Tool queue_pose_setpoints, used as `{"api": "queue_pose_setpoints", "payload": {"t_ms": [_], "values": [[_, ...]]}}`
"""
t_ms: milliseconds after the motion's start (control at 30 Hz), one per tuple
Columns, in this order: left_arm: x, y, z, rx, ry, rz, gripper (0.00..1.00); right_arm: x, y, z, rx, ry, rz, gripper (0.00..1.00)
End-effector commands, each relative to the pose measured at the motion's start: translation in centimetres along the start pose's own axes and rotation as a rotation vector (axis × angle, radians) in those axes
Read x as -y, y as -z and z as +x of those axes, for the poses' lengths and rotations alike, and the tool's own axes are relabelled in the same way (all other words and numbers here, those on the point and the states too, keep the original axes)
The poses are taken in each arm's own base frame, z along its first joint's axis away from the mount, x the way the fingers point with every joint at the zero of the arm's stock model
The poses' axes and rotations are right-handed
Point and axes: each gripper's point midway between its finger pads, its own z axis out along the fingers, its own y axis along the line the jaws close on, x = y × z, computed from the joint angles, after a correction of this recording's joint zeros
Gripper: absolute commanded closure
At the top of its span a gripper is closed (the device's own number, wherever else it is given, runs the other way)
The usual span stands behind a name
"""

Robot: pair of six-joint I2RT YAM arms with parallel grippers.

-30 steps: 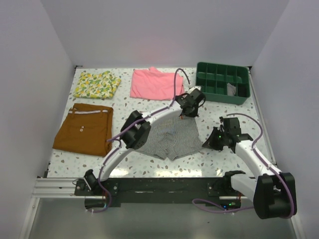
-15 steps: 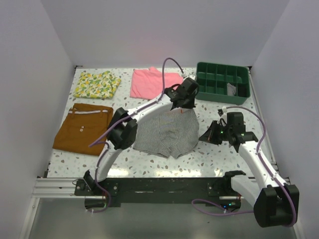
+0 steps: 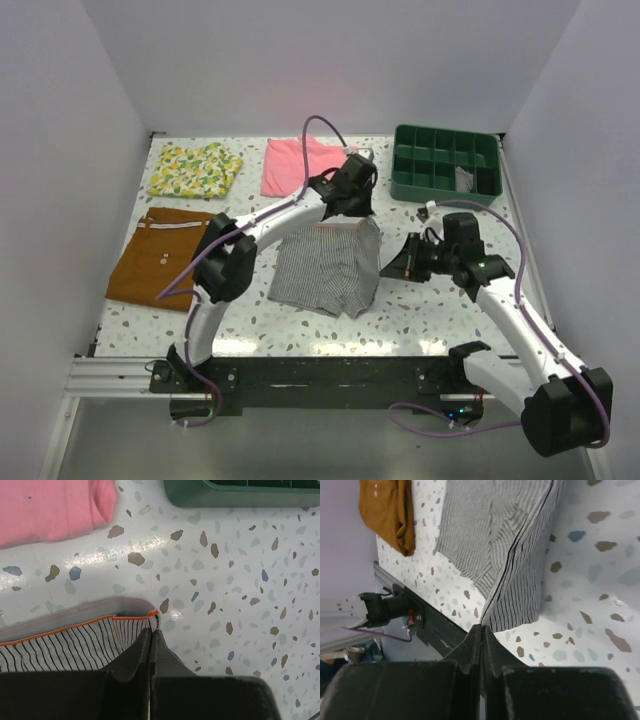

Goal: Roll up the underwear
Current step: Fold the underwear at the center of the board.

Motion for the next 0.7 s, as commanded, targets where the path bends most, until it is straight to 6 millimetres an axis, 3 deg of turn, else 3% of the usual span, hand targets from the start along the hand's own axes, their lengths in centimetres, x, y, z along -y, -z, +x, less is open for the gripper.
{"api": "queue_pose_setpoints", "payload": {"t_ms": [0,433,667], "values": [[0.7,3.6,-4.1,0.106,0.021,0.071,1.00,-4.1,-0.2,-1.3,0.015,0.056,-0.072,1.00],[-5.1,7.3,-5.9,0.170,0.091,0.041,1.00,-8.3,-3.6,0.0,-0.066,0.134,-0.068,1.00],[-9.3,7.5,-4.9,0.177,0.106,0.003,1.00,-10.4,-5.9,0.5,-0.115,0.112,-0.099,1.00]]}}
